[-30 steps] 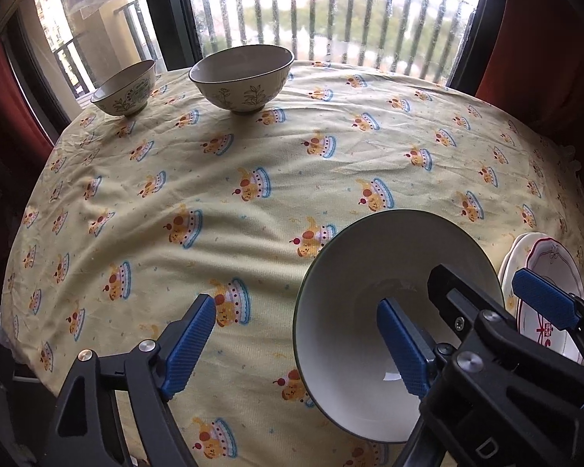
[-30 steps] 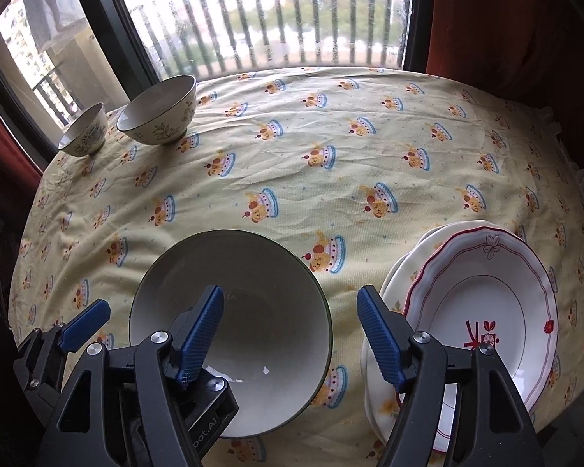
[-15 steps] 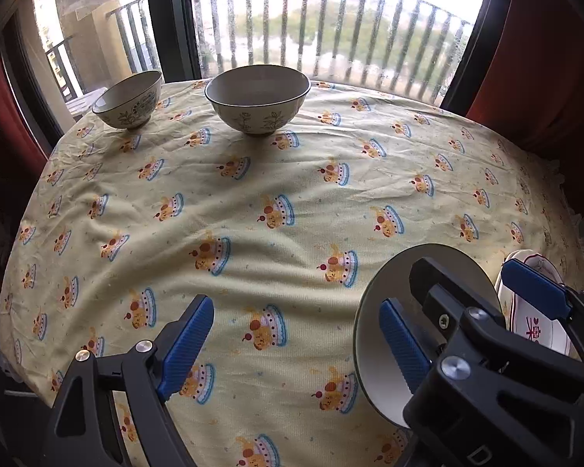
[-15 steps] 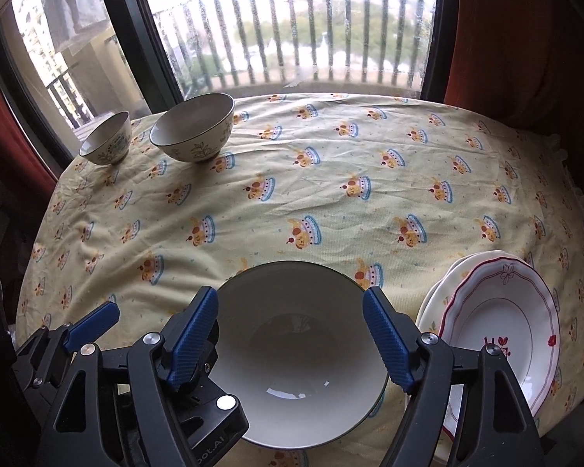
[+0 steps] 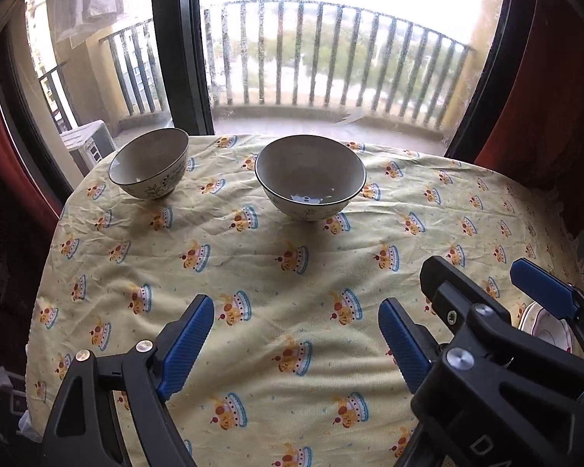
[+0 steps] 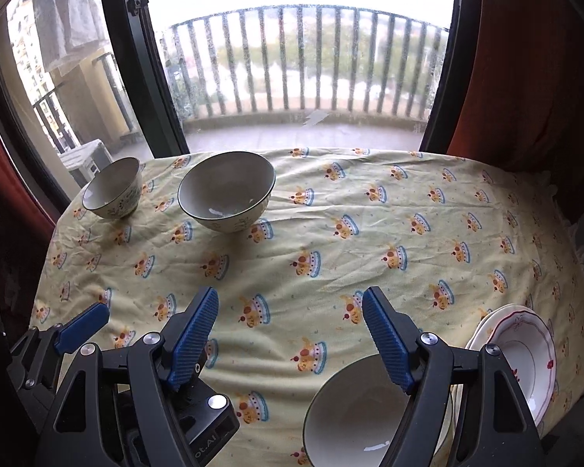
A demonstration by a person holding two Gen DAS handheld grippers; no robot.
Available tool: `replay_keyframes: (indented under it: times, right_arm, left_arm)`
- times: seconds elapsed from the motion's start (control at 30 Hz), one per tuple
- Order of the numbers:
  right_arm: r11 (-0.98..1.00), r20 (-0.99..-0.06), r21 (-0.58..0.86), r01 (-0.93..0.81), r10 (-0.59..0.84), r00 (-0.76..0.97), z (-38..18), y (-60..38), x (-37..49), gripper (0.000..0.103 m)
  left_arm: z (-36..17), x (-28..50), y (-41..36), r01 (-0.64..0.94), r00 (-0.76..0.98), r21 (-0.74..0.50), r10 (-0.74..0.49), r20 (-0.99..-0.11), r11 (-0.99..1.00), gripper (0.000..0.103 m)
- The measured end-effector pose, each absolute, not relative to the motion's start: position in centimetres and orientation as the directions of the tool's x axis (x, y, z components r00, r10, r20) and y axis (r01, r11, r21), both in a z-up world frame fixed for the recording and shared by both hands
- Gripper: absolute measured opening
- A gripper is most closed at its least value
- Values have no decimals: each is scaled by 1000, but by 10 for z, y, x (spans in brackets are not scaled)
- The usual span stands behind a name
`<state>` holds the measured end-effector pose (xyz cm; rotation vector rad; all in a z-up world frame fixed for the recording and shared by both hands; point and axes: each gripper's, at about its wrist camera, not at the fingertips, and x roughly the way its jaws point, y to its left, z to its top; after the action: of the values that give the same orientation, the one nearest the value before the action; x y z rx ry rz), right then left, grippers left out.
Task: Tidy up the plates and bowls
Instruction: 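Reach both grippers to another cream bowl and close on its rim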
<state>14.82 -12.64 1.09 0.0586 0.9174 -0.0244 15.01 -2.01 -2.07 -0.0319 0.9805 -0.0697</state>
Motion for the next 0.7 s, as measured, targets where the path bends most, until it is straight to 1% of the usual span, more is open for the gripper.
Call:
replay_keyframes:
  times: [0.1,0.2,0.43,0.6,0.7]
  right_arm:
    - [995,-790,71,75,10,613,16,-118,165,80]
    - [991,-784,69,113,-16,620,20,-111,180,80]
    - [994,-778,43,104,-32,627,20,-100,225,81]
    - [993,-758,42,109,-40,651,15,-98,256,81]
    - [991,-758,41,129,-53,651,7,-99,275,81]
  left_arm:
    - [-15,168,-10,54,563,-48,-70,-823,997,88]
    - [-12,184,-3,67,572,-44,-74,-817,997,88]
    - [-15,226,4,83,600,-44,-85,-795,996,88]
    - [-22,258,6,86,616,-48,-91,-782,995,88]
    - [-32,275,6,89,610,-67,-108,-785,994,85]
